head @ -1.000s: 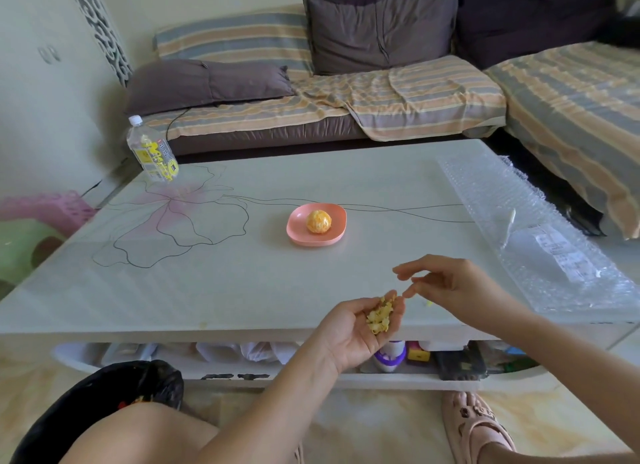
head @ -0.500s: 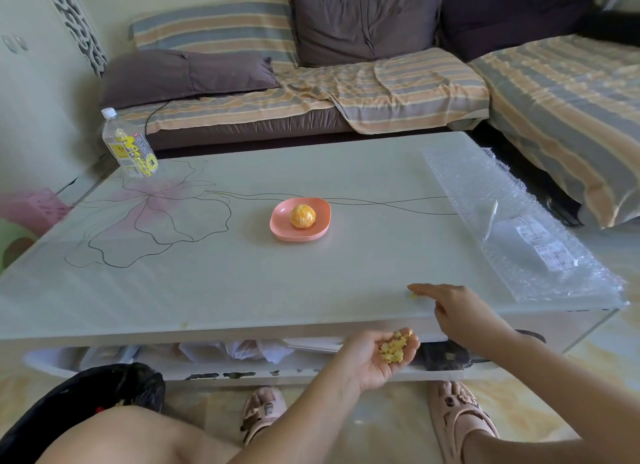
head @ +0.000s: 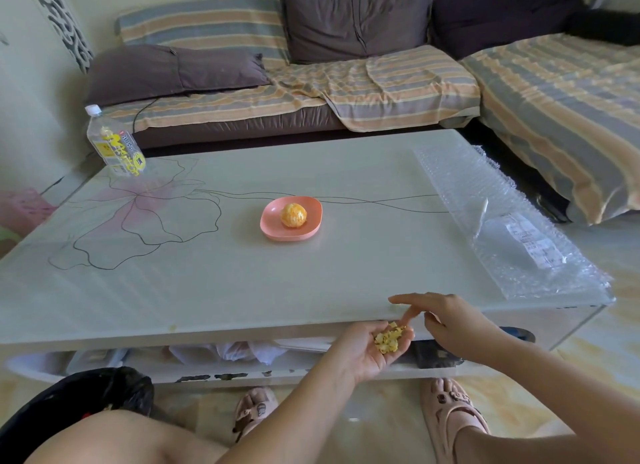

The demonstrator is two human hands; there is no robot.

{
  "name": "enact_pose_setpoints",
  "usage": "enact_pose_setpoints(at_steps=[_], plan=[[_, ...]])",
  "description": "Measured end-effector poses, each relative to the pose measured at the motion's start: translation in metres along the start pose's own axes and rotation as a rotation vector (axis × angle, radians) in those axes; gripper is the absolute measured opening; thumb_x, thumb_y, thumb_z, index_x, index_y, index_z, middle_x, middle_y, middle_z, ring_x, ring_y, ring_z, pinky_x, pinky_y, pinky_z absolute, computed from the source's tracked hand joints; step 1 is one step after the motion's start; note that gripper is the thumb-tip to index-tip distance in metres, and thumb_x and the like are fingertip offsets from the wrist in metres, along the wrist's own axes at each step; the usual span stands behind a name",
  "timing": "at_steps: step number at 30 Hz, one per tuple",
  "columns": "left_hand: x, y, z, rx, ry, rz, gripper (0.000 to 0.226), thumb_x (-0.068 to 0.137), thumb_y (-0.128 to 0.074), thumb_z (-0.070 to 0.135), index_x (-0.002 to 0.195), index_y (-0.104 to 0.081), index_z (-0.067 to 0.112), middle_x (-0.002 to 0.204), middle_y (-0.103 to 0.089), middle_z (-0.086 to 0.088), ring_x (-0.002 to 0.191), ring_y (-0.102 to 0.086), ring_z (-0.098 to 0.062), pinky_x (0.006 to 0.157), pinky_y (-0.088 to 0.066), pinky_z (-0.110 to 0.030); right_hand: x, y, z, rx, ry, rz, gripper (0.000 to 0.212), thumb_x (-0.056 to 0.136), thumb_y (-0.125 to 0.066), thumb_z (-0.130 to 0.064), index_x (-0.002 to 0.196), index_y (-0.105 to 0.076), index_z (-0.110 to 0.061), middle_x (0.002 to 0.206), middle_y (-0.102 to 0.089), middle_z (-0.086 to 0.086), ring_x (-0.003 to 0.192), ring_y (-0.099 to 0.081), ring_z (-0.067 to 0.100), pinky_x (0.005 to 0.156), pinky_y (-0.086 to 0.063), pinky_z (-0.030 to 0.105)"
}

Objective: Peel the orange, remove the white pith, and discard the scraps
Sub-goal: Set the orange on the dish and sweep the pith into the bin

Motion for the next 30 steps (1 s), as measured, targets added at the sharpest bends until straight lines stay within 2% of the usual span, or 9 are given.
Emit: enact_pose_setpoints(at_steps=[3, 6, 9, 13, 18, 22, 24, 27, 30], plan=[[0.003, 0.000, 0.000, -0.013, 0.005, 0.000, 0.029, 0.097, -0.040, 0.000, 0.094, -0.062, -0.018, 0.091, -0.066, -0.030, 0.069, -0.070, -0.036, 0.065, -0.059, -0.038, 0.003, 0.005, 0.003, 0.054, 0.002, 0.107, 0.064, 0.084, -0.036, 0.011, 0.118, -0.049, -0.042, 0.101, -0.062, -0.019, 0.089, -0.051, -0.011, 0.079, -0.040, 0.007], [0.006, 0.001, 0.000, -0.038, 0.009, -0.004, 0.034, 0.097, -0.040, 0.000, 0.085, -0.066, -0.018, 0.095, -0.066, -0.030, 0.069, -0.071, -0.036, 0.065, -0.060, -0.039, 0.005, 0.004, 0.006, 0.012, -0.016, 0.113, 0.057, 0.086, -0.034, 0.009, 0.126, -0.051, -0.028, 0.118, -0.055, -0.016, 0.109, -0.049, 0.001, 0.094, -0.035, 0.013], [0.004, 0.001, 0.000, -0.053, 0.009, -0.012, 0.035, 0.097, -0.039, -0.001, 0.083, -0.066, -0.018, 0.093, -0.066, -0.030, 0.069, -0.071, -0.037, 0.065, -0.060, -0.040, 0.004, -0.005, 0.010, -0.060, -0.030, 0.040, 0.057, 0.086, -0.033, 0.007, 0.128, -0.049, -0.028, 0.130, -0.051, -0.011, 0.118, -0.049, 0.009, 0.090, -0.033, 0.012], [0.003, 0.001, 0.000, -0.051, 0.025, -0.021, 0.037, 0.097, -0.039, 0.000, 0.081, -0.067, -0.019, 0.090, -0.067, -0.030, 0.070, -0.070, -0.037, 0.066, -0.059, -0.040, -0.001, -0.005, 0.006, -0.108, -0.011, -0.018, 0.053, 0.086, -0.033, 0.006, 0.122, -0.053, -0.027, 0.127, -0.053, -0.014, 0.113, -0.052, 0.008, 0.086, -0.039, 0.012], [-0.001, -0.002, 0.001, -0.057, 0.026, -0.011, 0.020, 0.096, -0.039, -0.002, 0.098, -0.054, -0.015, 0.088, -0.064, -0.031, 0.075, -0.066, -0.037, 0.066, -0.060, -0.041, -0.011, -0.005, -0.001, -0.079, 0.046, -0.048, 0.048, 0.083, -0.035, 0.005, 0.109, -0.060, -0.027, 0.111, -0.063, -0.014, 0.097, -0.058, 0.007, 0.083, -0.048, 0.025], [-0.005, -0.002, 0.000, -0.078, 0.024, -0.033, 0.024, 0.096, -0.039, -0.002, 0.113, -0.049, -0.016, 0.093, -0.064, -0.031, 0.074, -0.068, -0.037, 0.064, -0.061, -0.041, -0.014, 0.000, -0.009, -0.062, 0.075, 0.002, 0.034, 0.092, -0.044, -0.005, 0.107, -0.064, -0.028, 0.104, -0.067, -0.012, 0.093, -0.062, 0.008, 0.080, -0.050, 0.028], [-0.009, -0.003, 0.001, -0.098, 0.031, -0.054, 0.023, 0.095, -0.041, -0.003, 0.111, -0.051, -0.016, 0.094, -0.064, -0.030, 0.072, -0.069, -0.036, 0.065, -0.061, -0.041, -0.015, 0.003, -0.015, -0.086, 0.100, 0.018, 0.027, 0.094, -0.048, -0.011, 0.108, -0.066, -0.026, 0.109, -0.067, -0.010, 0.099, -0.061, 0.009, 0.084, -0.048, 0.023], [-0.018, -0.003, 0.009, -0.094, 0.021, -0.059, 0.021, 0.094, -0.042, -0.002, 0.107, -0.054, -0.014, 0.097, -0.064, -0.029, 0.071, -0.070, -0.036, 0.062, -0.061, -0.040, -0.016, 0.008, -0.022, -0.084, 0.124, 0.014, 0.028, 0.094, -0.049, -0.012, 0.111, -0.065, -0.026, 0.112, -0.066, -0.009, 0.102, -0.061, 0.011, 0.085, -0.047, 0.022], [-0.031, -0.004, 0.022, -0.052, 0.004, -0.057, 0.022, 0.094, -0.043, 0.000, 0.105, -0.057, -0.013, 0.090, -0.066, -0.026, 0.067, -0.070, -0.033, 0.059, -0.060, -0.036, -0.014, 0.014, -0.034, -0.060, 0.172, 0.027, 0.032, 0.092, -0.049, -0.009, 0.114, -0.062, -0.029, 0.107, -0.065, -0.020, 0.094, -0.061, 0.005, 0.081, -0.049, 0.024]])
Point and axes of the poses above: each hand's wrist, its own x-axis towards the middle knuckle, its own y-axis out of the back of the hand, z = x × y, the point moved 3 cm from there along x, towards the middle knuckle
